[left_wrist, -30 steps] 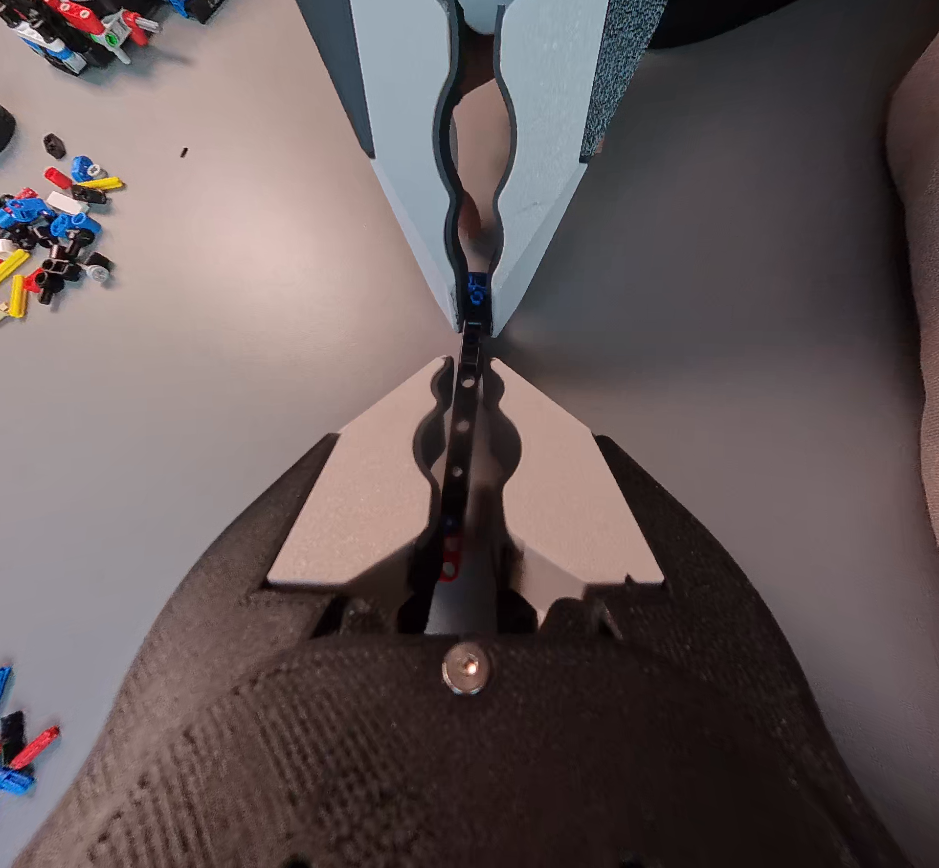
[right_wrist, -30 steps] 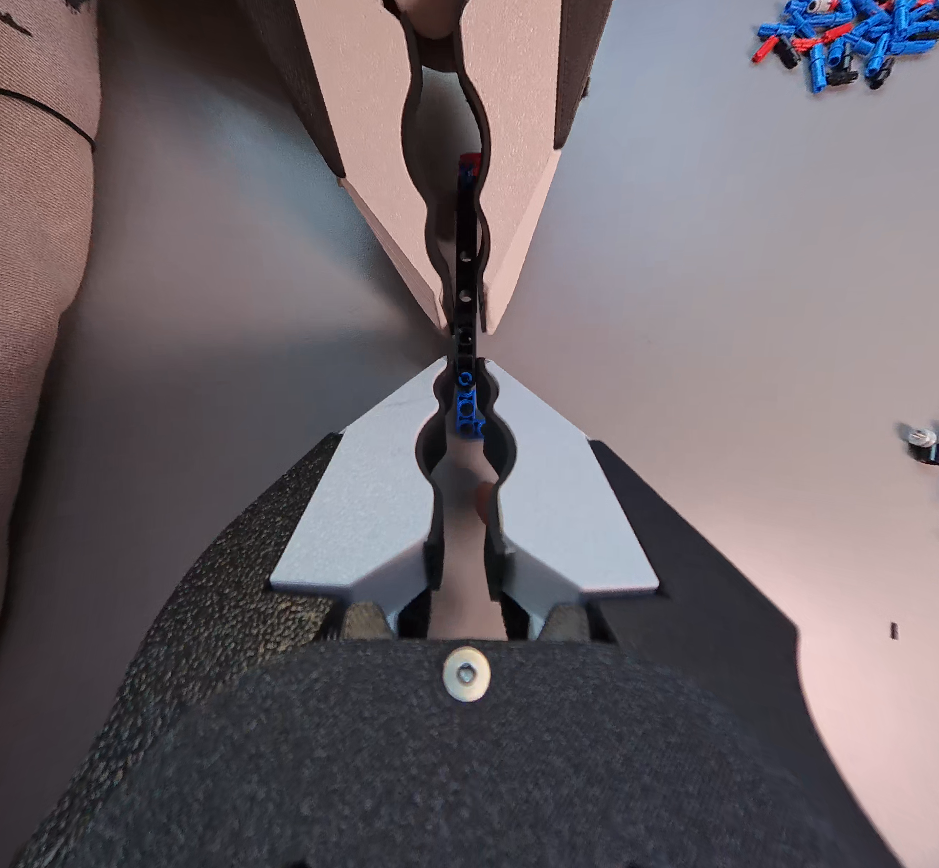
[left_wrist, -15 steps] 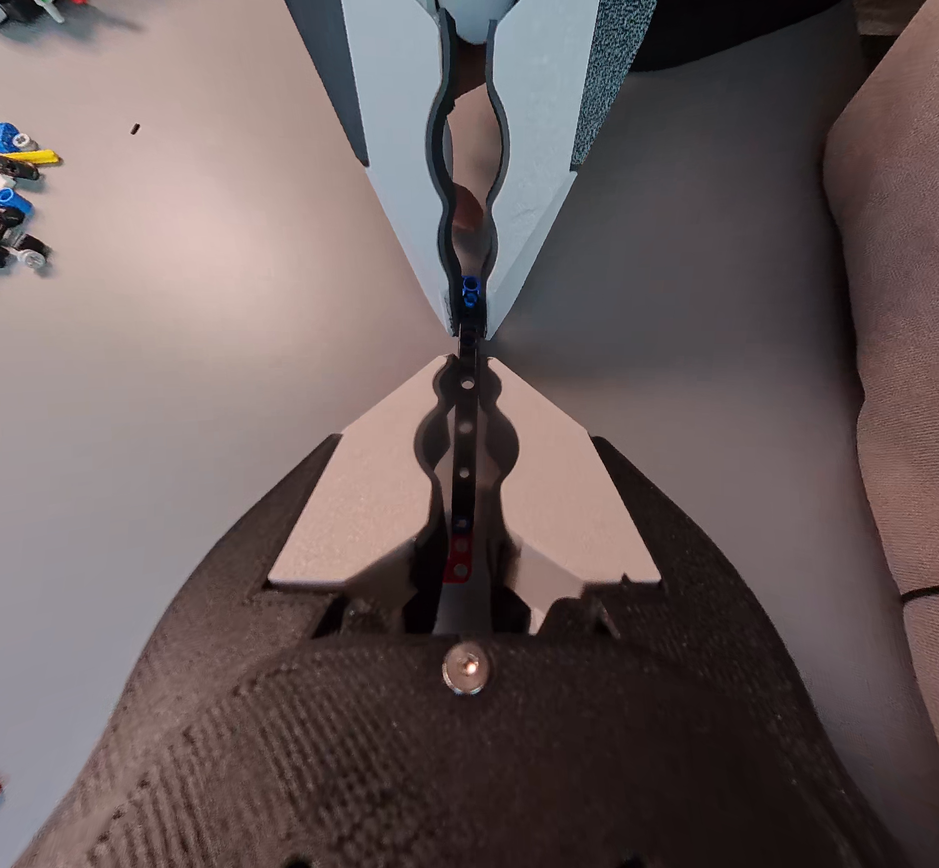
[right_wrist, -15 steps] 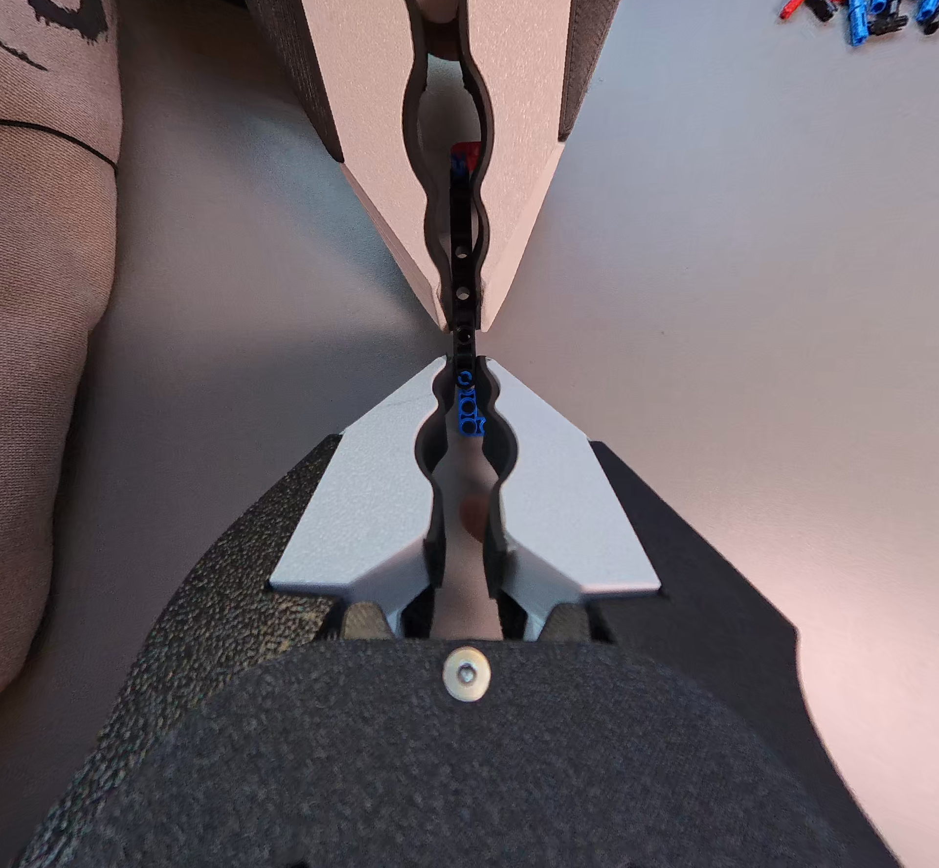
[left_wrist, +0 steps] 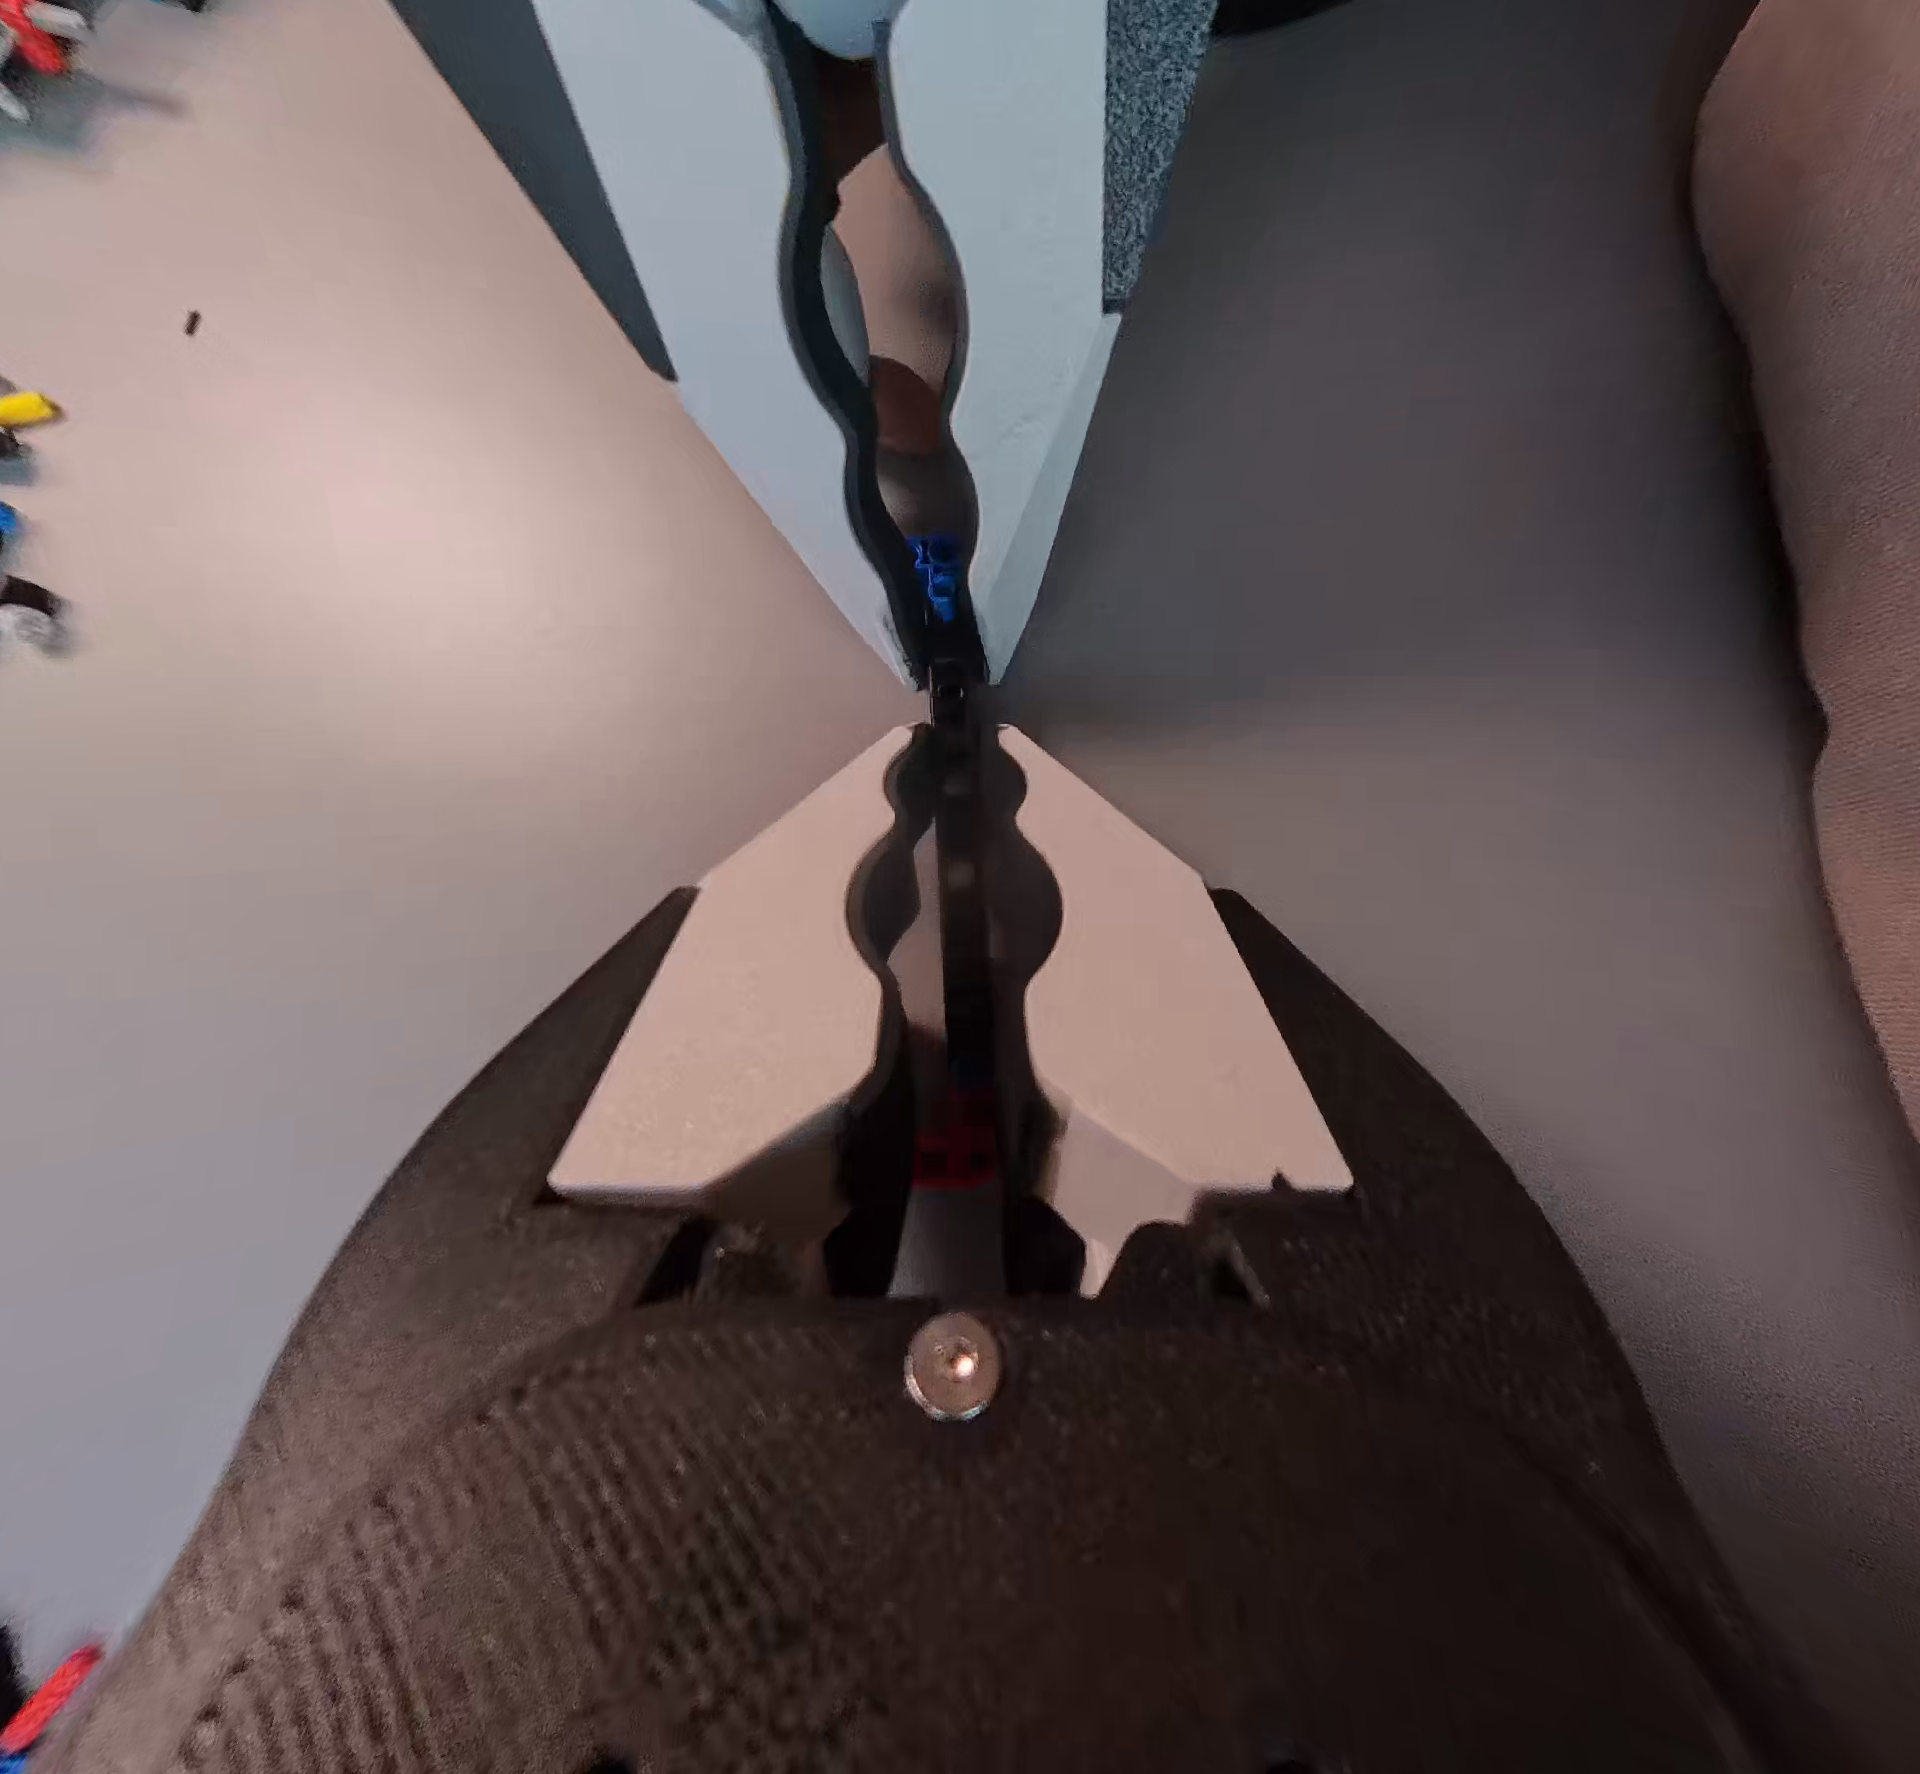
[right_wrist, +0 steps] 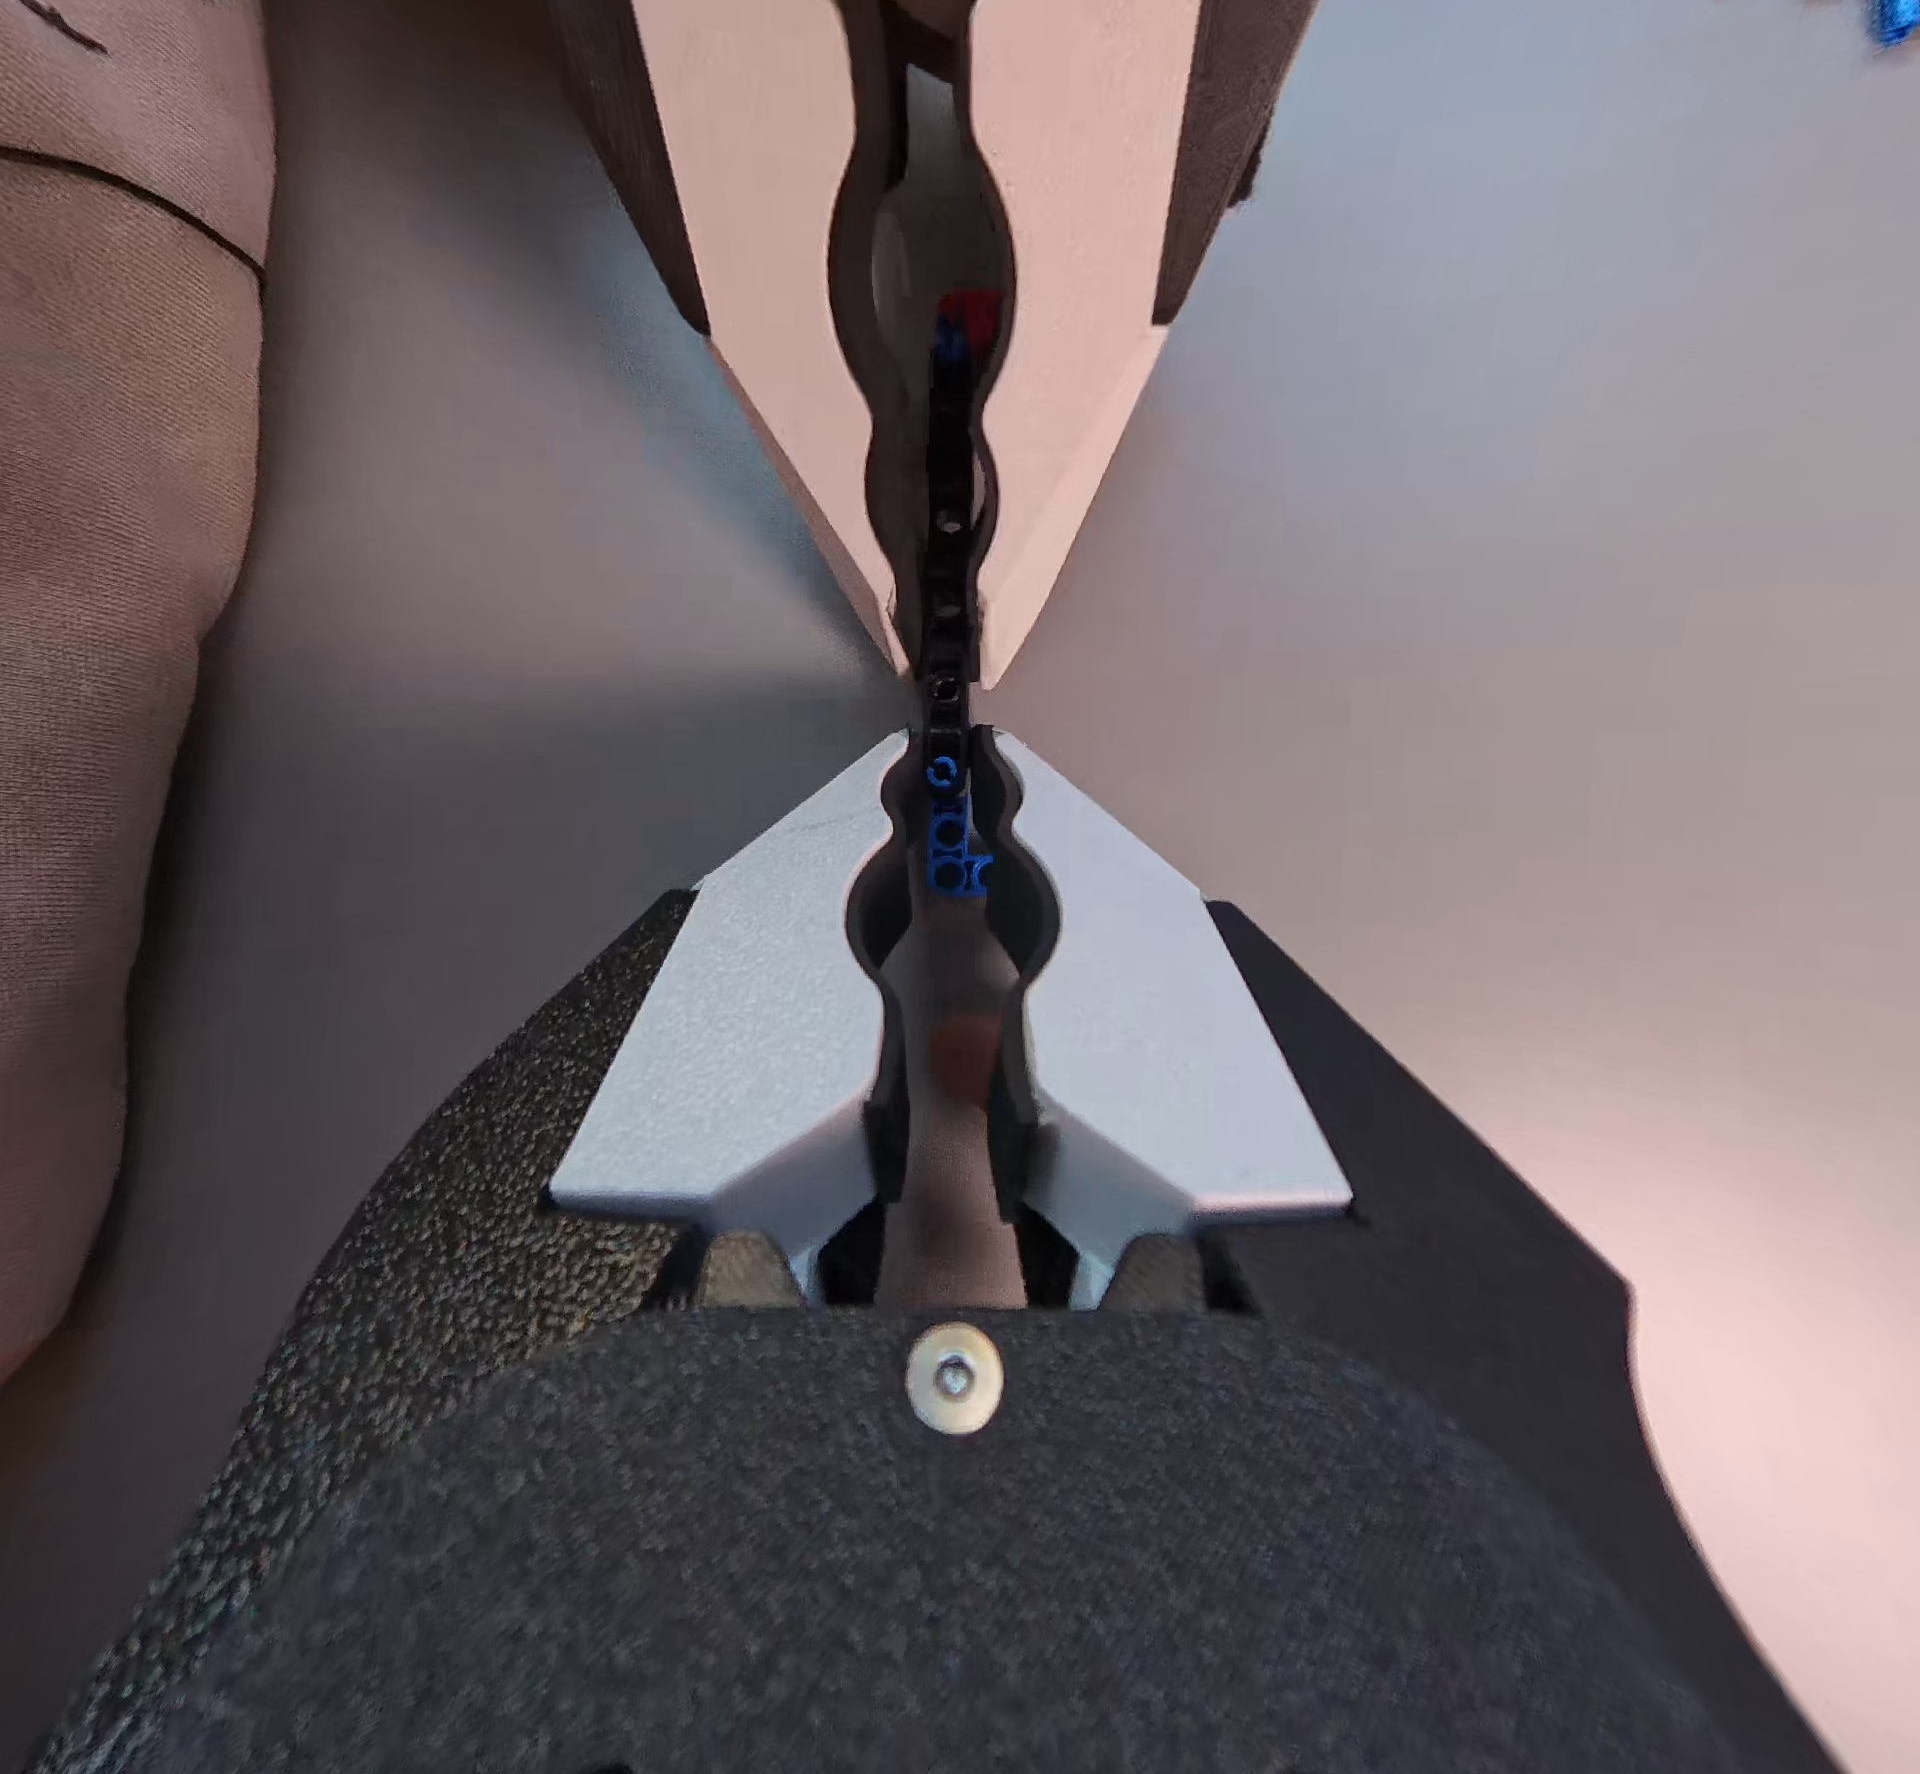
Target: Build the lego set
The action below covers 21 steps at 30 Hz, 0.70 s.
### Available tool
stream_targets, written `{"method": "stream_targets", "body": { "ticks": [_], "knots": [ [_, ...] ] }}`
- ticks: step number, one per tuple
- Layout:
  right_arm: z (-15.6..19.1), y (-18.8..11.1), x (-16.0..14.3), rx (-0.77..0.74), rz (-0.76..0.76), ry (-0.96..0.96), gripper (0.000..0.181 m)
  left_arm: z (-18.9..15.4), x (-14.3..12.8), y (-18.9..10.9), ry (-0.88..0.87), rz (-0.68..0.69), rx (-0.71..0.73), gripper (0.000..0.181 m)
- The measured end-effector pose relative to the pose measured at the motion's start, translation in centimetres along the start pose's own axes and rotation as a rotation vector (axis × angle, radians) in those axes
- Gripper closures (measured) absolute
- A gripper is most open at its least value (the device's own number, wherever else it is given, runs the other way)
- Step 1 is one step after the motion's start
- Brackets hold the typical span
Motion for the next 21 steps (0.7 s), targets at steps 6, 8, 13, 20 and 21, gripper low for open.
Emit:
{"method": "stream_targets", "body": {
  "ticks": [6, 8, 13, 20, 21],
  "knots": [
    [-0.9, 0.0, -0.1, -0.065, 0.014, 0.019, 0.175, 1.1, 0.1, -0.1, -0.017, 0.016, 0.003, 0.174],
    [-0.9, 0.0, -0.1, -0.051, 0.029, 0.033, 0.175, 1.1, 0.1, 0.0, -0.05, 0.014, -0.028, 0.174],
    [-0.9, -0.3, 0.0, -0.068, -0.003, 0.038, 0.174, 1.3, 0.2, -0.1, -0.106, -0.021, -0.064, 0.175],
    [-0.8, -3.2, 2.5, -0.23, -0.26, -0.222, 0.14, 1.3, 1.8, -3.0, -0.467, -0.34, -0.361, 0.175],
    [-0.5, -3.3, 2.8, -0.249, -0.281, -0.257, 0.14, 1.1, 2.2, -3.5, -0.509, -0.388, -0.43, 0.175]
  ]
}}
Point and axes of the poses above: each gripper's, where its closed fingertips meet, y out along the fingers, x out of its top, z = x × y across the jaws, the point moved 3 cm from there along -y, back along the fingers, and after that the axes turned 12 degrees about -x, right-handed, at the moved point
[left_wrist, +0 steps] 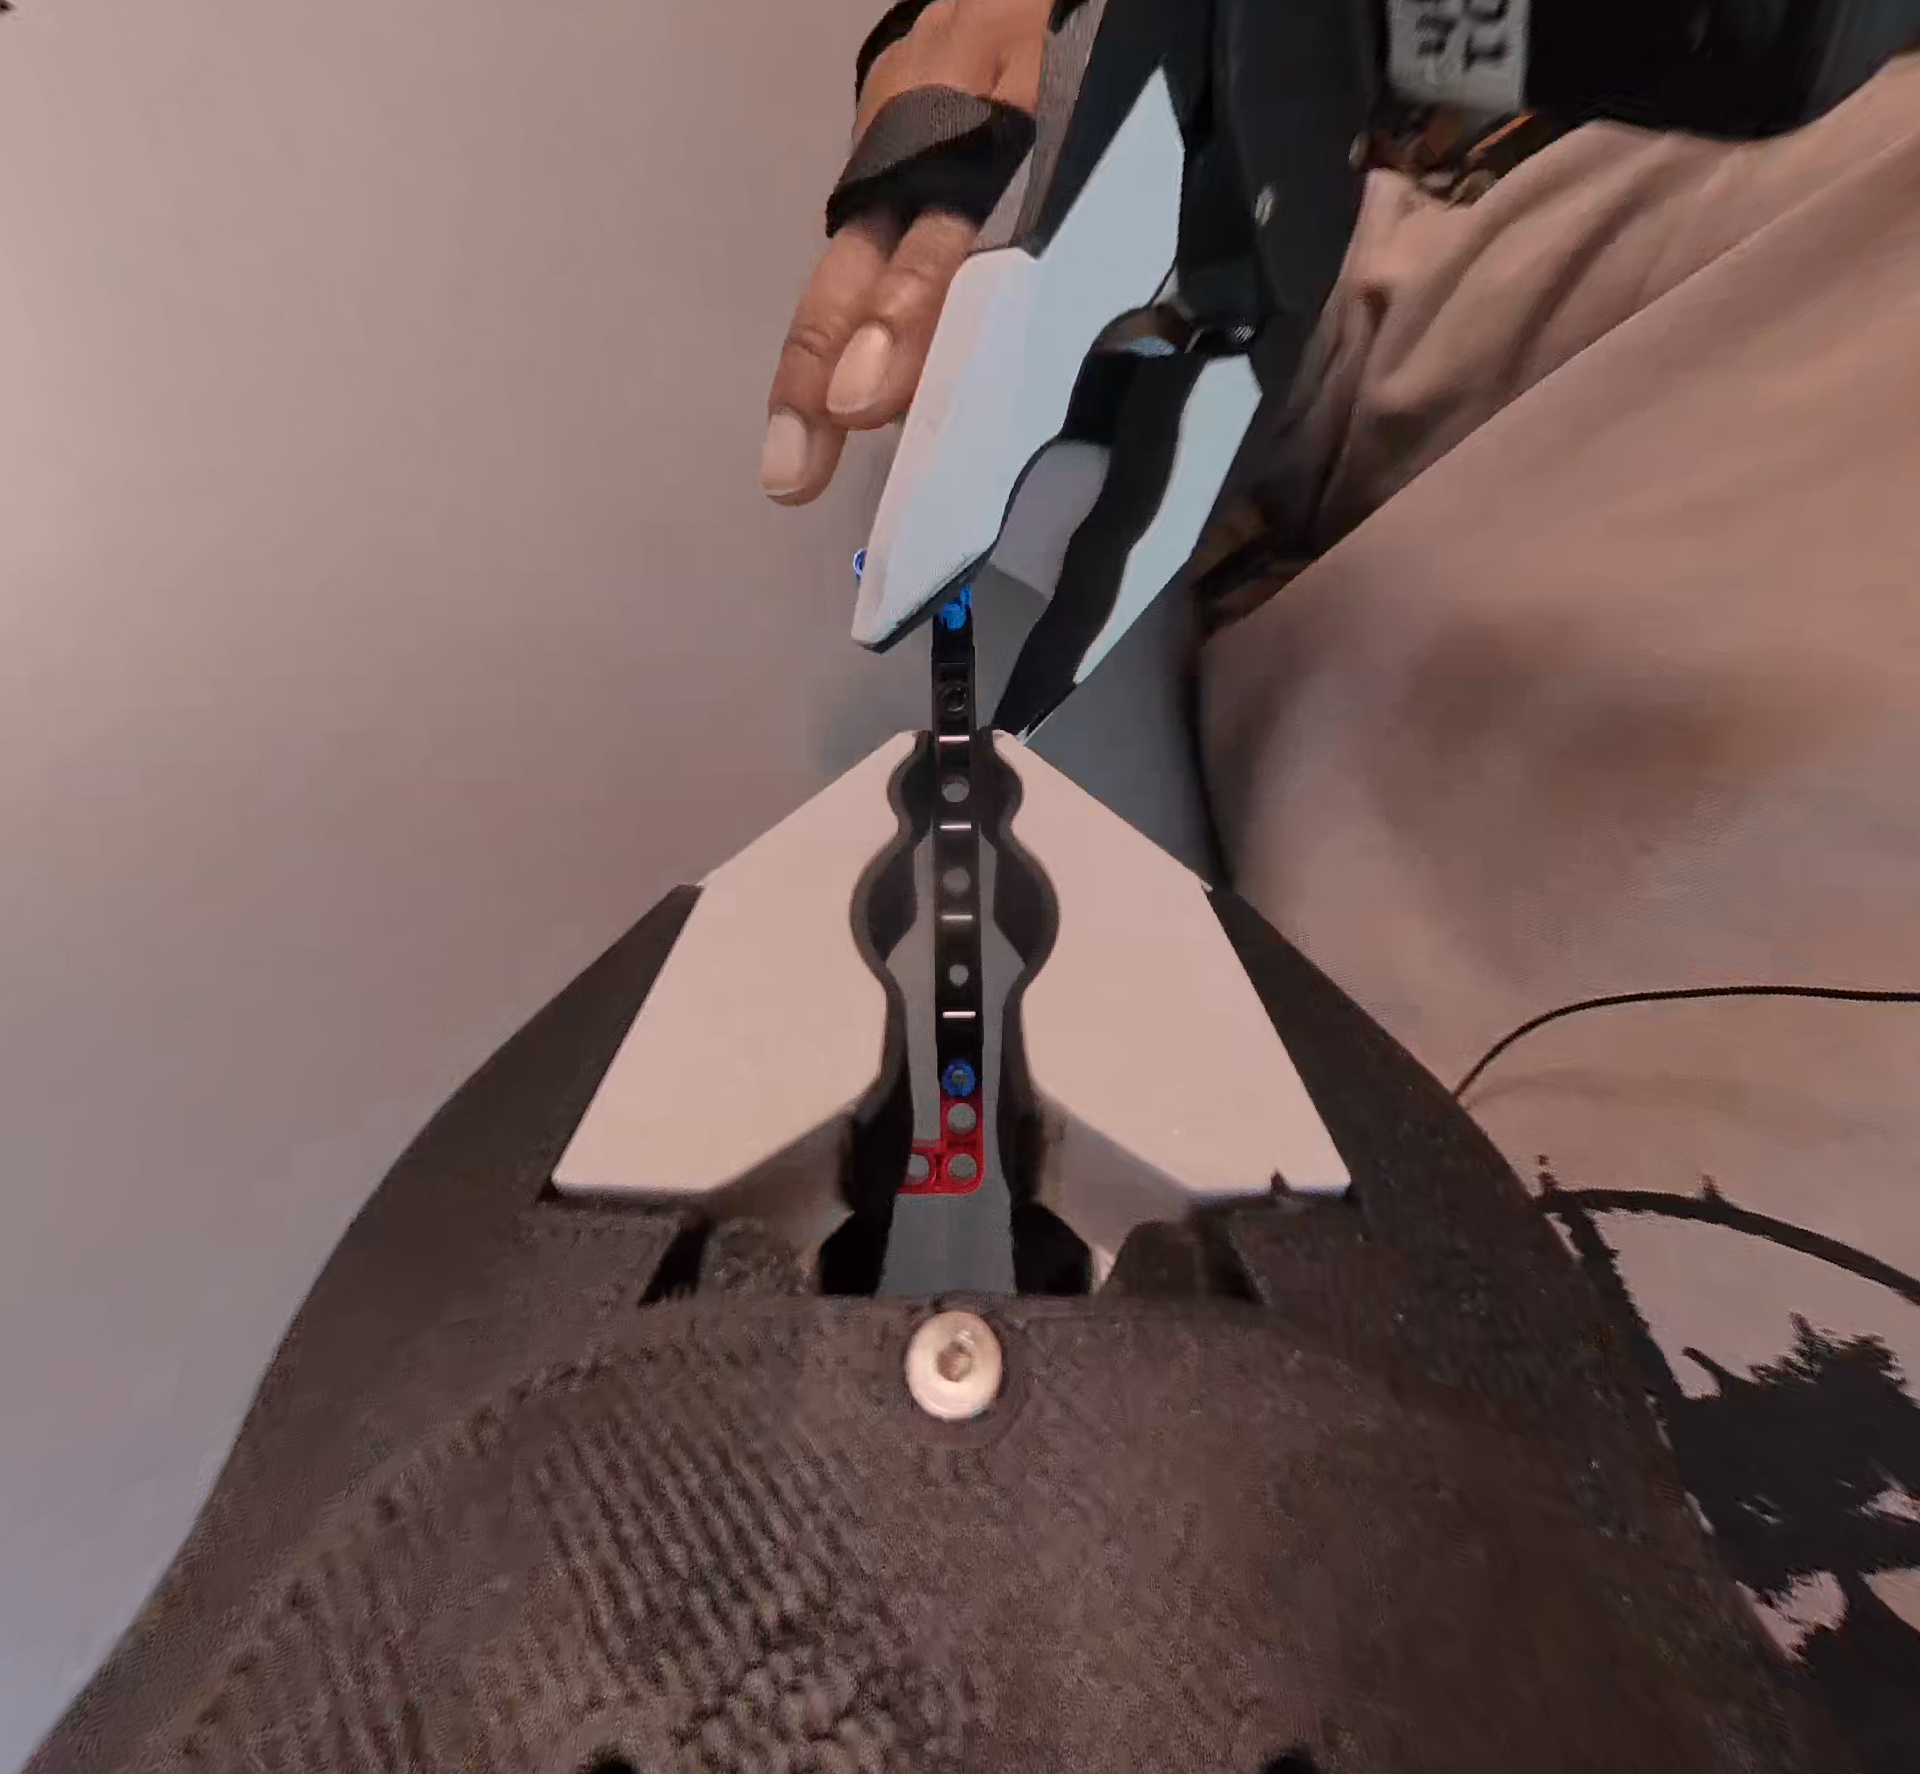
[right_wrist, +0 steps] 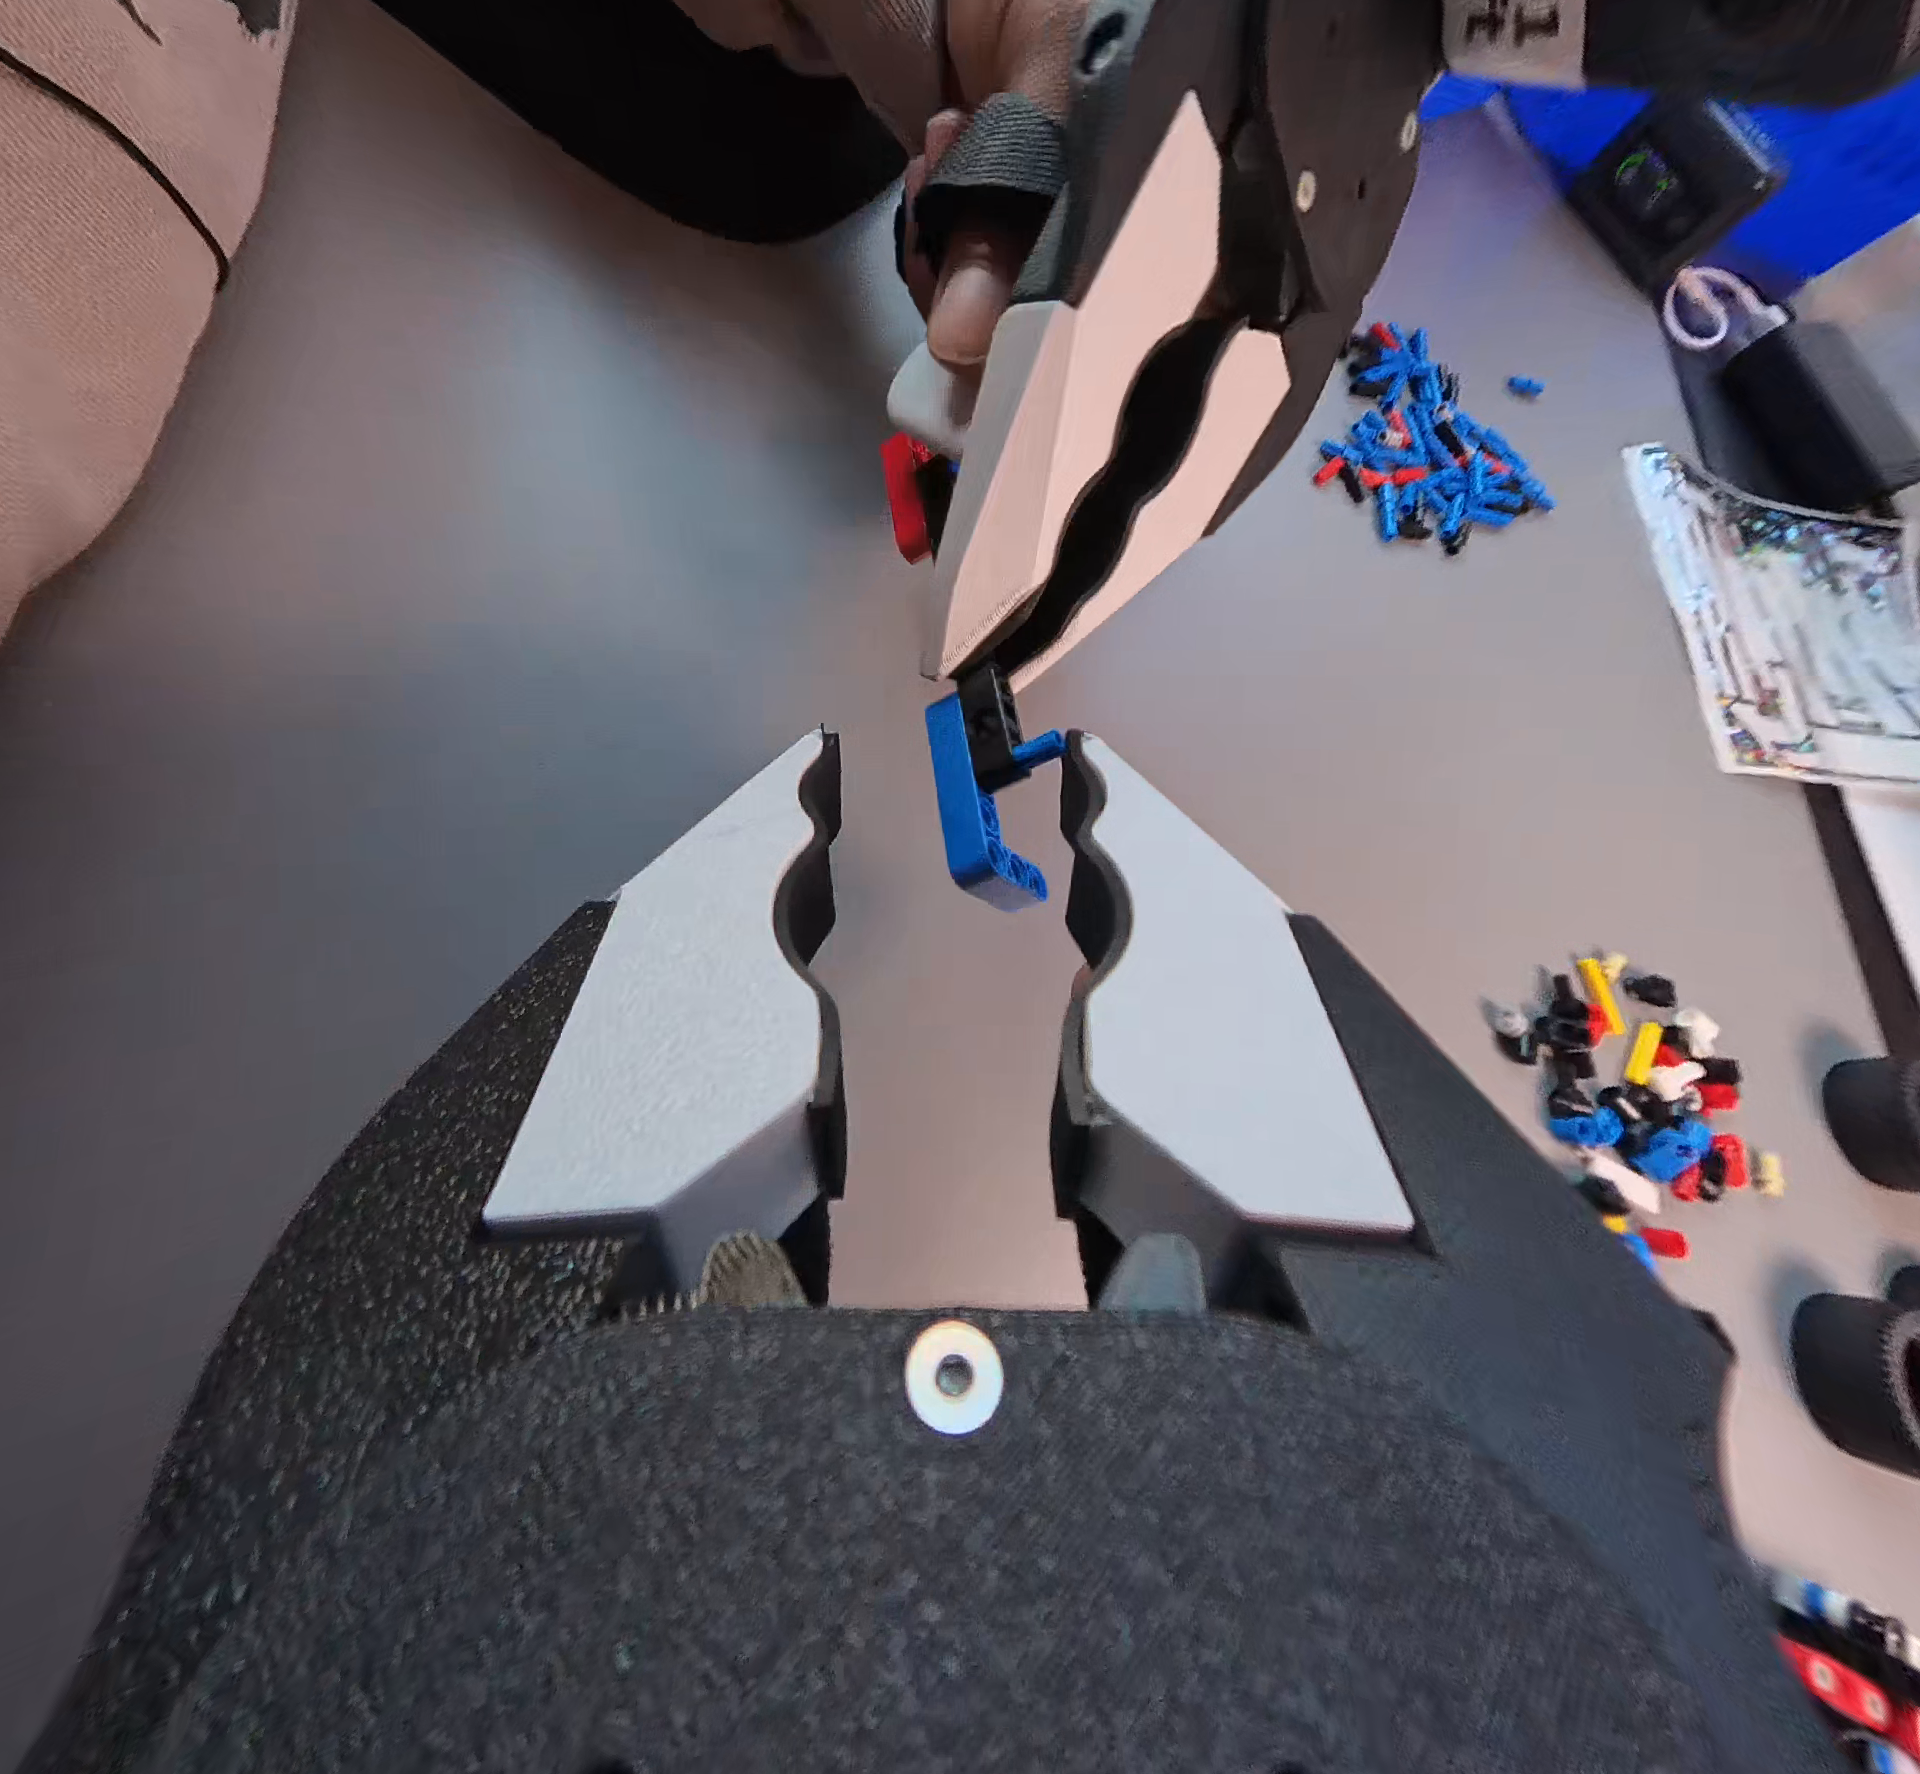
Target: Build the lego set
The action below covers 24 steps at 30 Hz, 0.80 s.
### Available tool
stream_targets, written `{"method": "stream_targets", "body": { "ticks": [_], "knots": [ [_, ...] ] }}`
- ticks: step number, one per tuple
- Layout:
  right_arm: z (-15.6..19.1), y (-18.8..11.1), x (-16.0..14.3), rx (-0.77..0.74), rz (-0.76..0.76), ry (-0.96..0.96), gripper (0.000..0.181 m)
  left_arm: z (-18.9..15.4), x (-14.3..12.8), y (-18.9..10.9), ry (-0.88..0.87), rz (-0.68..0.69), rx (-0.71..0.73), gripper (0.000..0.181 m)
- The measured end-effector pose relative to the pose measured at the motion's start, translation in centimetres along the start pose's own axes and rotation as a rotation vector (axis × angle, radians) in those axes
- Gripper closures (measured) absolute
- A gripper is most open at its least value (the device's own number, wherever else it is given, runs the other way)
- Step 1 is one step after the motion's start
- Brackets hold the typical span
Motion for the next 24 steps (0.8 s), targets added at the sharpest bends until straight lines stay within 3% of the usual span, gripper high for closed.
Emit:
{"method": "stream_targets", "body": {
  "ticks": [5, 7, 9, 13, 17, 21, 24],
  "knots": [
    [0.0, 0.3, 0.7, -0.029, -0.041, -0.012, 0.153, -1.0, -0.2, 0.0, -0.104, -0.088, -0.176, 0.175],
    [0.1, 0.0, 0.8, 0.03, -0.075, 0.083, 0.157, -1.6, 0.5, -0.6, -0.067, -0.162, -0.187, 0.154],
    [-0.4, -0.2, 0.9, 0.04, -0.112, 0.199, 0.157, -2.3, 1.1, -1.6, 0.05, -0.195, -0.116, 0.139],
    [-1.8, -0.7, 1.3, 0.04, -0.165, 0.37, 0.157, -3.1, 0.4, -3.0, 0.385, -0.075, 0.185, 0.126],
    [-2.4, -0.9, 1.8, 0.032, -0.207, 0.426, 0.157, -2.8, 0.1, -4.0, 0.55, -0.058, 0.409, 0.132],
    [-2.4, -0.7, 2.0, 0.021, -0.214, 0.424, 0.157, -2.6, -0.5, -4.0, 0.601, -0.01, 0.458, 0.157],
    [-2.4, -0.8, 2.2, 0.014, -0.222, 0.425, 0.157, -2.5, -0.7, -4.0, 0.58, -0.007, 0.437, 0.158]
  ]
}}
Point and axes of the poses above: each gripper's, where its closed fingertips meet, y out along the fingers, x out of its top, z = x × y across the jaws, the point moved 3 cm from there along -y, back along the fingers, and after that the axes turned 12 degrees about -x, right-handed, at the moved point
